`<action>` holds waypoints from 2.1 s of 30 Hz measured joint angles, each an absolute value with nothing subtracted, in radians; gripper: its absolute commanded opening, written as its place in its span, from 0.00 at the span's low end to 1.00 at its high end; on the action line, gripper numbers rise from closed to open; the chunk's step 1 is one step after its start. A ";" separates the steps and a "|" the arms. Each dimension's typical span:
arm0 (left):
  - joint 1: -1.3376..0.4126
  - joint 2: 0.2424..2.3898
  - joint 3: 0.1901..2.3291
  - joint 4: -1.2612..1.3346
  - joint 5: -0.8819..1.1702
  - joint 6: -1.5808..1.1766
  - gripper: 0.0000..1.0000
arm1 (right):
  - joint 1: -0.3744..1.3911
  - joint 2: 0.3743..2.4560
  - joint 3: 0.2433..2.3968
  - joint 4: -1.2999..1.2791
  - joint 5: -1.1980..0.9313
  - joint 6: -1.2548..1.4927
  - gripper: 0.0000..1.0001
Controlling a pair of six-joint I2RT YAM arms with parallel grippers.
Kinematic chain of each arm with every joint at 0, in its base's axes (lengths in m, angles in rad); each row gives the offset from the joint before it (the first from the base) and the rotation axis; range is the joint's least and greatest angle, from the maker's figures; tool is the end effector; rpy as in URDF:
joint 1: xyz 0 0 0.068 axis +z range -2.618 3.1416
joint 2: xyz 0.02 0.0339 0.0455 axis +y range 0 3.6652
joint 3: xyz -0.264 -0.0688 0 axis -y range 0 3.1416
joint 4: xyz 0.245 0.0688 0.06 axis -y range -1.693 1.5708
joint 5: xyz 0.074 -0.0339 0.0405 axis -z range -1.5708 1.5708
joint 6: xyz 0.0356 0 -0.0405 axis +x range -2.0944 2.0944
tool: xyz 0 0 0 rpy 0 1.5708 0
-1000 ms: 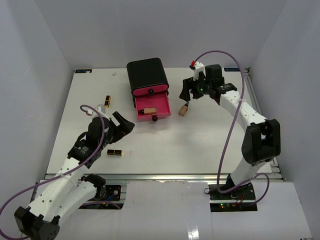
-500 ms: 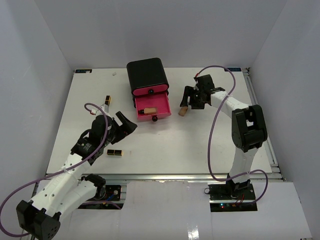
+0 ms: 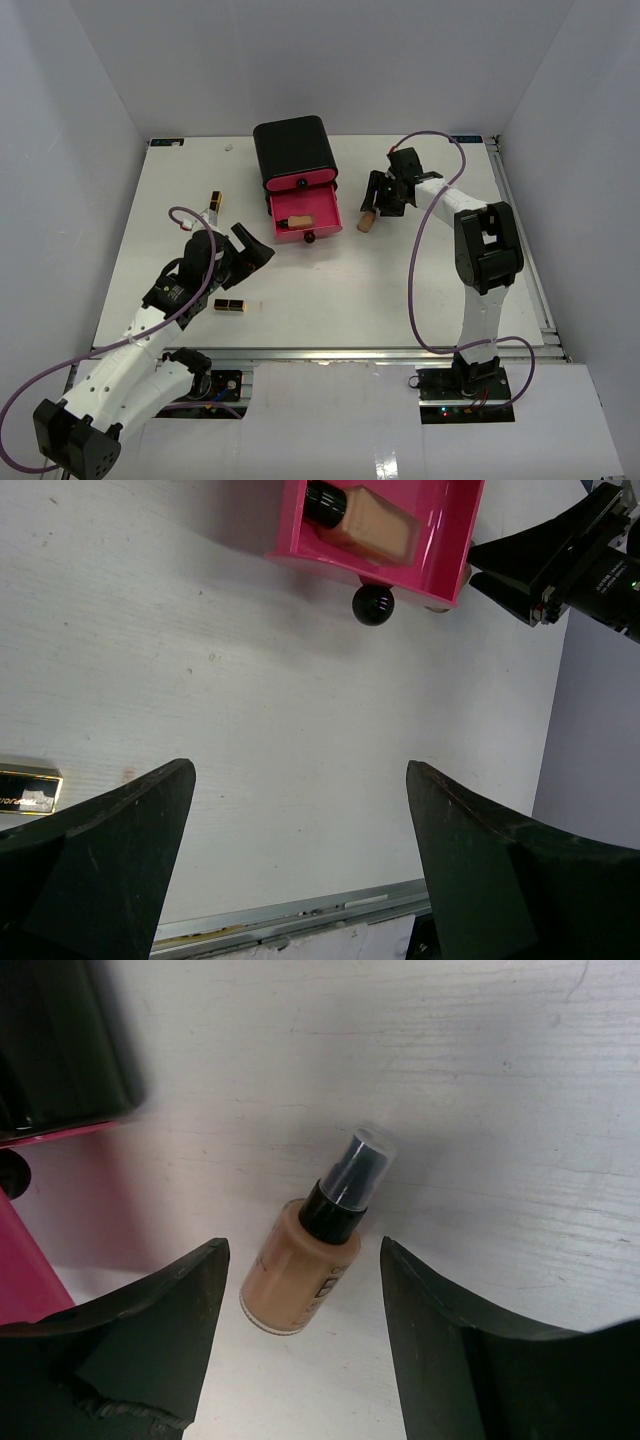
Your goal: Organize the makeup
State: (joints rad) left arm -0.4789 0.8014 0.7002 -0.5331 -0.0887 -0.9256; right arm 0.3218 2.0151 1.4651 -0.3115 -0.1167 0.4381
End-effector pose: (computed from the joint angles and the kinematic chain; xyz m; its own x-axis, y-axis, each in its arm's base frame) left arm 0.1562 -0.0775 0.2732 -0.6324 -0.5684 -0.5263 -0.1823 0.7696 -0.6120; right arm 0.4208 0.1447 0.1920 -0.8157 0.1722 -0.5523 -0.0442 0.9333 0.3563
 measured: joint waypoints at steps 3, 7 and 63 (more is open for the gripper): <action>-0.479 0.810 0.700 -0.537 -0.089 -0.926 0.98 | 0.322 2.016 1.461 -0.312 -0.110 0.441 0.65; -0.479 0.817 0.700 -0.539 -0.089 -0.926 0.98 | 0.325 2.016 1.450 -0.313 -0.110 0.443 0.65; -0.479 0.808 0.660 -0.460 -0.065 -0.915 0.98 | 0.506 1.716 1.537 -0.388 -0.550 -0.703 0.08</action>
